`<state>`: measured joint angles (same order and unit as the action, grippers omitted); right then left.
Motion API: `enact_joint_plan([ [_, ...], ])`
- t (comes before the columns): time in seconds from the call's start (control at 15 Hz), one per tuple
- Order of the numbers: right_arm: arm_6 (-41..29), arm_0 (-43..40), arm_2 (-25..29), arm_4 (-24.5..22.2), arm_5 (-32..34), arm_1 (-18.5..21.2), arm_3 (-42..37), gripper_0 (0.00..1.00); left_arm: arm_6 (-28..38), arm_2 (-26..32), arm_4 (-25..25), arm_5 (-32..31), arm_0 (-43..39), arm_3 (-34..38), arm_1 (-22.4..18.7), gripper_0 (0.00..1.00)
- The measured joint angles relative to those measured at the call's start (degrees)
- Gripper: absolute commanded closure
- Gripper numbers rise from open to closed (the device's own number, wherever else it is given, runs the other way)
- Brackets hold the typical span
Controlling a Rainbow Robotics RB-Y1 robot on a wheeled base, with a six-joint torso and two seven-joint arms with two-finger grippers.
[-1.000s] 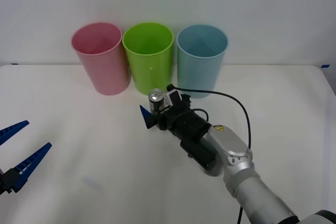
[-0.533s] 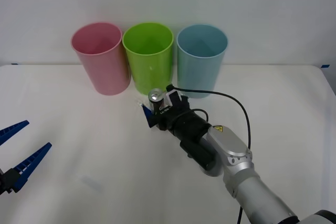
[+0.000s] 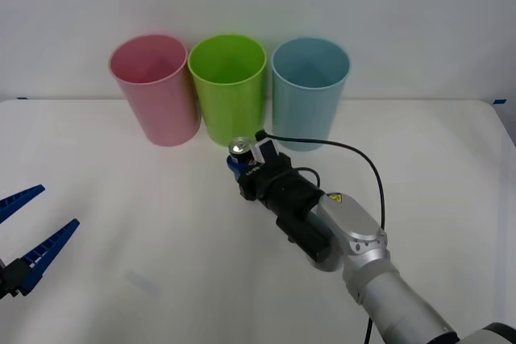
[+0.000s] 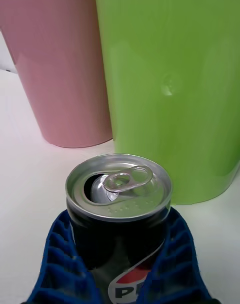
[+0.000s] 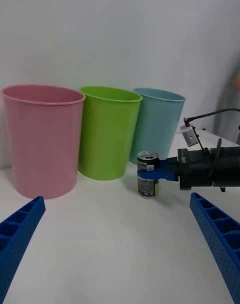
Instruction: Grasp the object on the table and drop it into the matching bin: aluminum can to the light blue bin, PET bottle to the pink bin.
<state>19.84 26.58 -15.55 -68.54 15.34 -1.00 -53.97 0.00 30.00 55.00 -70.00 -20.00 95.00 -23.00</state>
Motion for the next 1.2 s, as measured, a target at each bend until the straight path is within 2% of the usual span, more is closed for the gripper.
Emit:
enact_joint_plan([
  [0.27,-0.29,0.0,-0.11,0.68,1.03,0.43,-0.5,1.0,0.0,0.0,0.0,0.0,0.0,0.0,0.0,0.0],
  [0.47,-0.79,-1.1,-1.74,3.03,3.04,2.88,-2.95,1.0,0.0,0.0,0.0,0.0,0.0,0.0,0.0,0.0],
  [0.8,-3.67,-10.2,-7.94,8.66,1.67,12.61,-20.09,1.0,0.0,0.0,0.0,0.0,-0.01,0.0,0.0,0.0],
  [1.0,-9.29,-15.29,-9.02,9.3,1.21,17.91,-29.89,1.0,0.0,0.0,0.0,0.0,0.0,0.0,0.0,0.0],
  [1.2,-14.39,-19.15,-8.76,9.37,0.82,21.54,-37.99,1.0,0.0,0.0,0.0,0.0,0.0,0.0,0.0,0.0],
])
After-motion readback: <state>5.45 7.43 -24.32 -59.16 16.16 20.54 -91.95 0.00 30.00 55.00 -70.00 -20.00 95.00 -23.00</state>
